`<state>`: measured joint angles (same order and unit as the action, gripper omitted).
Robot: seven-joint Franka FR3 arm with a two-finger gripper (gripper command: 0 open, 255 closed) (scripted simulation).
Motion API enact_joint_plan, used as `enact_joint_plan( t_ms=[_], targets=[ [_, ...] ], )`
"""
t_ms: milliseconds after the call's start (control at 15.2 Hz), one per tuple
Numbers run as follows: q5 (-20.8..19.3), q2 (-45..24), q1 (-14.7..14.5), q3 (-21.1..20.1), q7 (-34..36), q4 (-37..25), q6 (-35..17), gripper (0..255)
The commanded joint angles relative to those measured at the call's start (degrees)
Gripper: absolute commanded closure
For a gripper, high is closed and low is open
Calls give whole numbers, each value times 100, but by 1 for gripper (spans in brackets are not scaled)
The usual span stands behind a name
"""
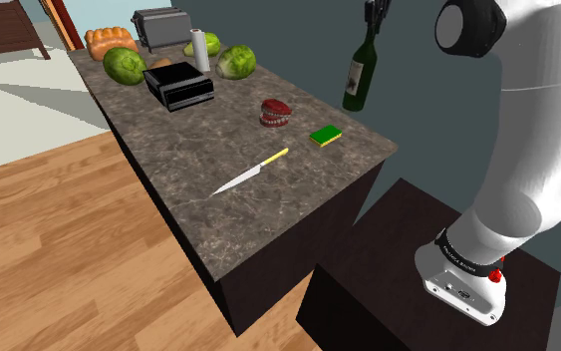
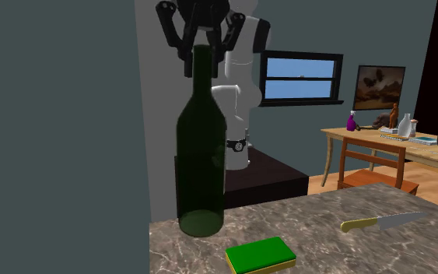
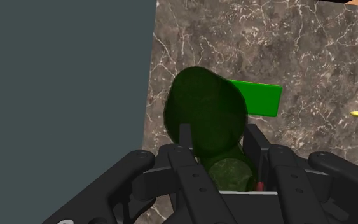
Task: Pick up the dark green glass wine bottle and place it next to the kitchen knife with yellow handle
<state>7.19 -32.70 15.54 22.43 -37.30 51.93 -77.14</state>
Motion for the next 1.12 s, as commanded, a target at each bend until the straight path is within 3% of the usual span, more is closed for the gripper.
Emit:
enact_joint_plan(
  t_ms=[0, 198, 396, 1056],
  targets=[
    [33, -108, 59, -10, -1, -287, 177, 255],
    [-208, 700, -505, 5, 320, 995, -288, 255],
    [-400, 1300, -943, -48, 695, 1861, -563, 255],
    [-783, 2657, -1976, -509, 2086, 3605, -976, 255]
  ],
)
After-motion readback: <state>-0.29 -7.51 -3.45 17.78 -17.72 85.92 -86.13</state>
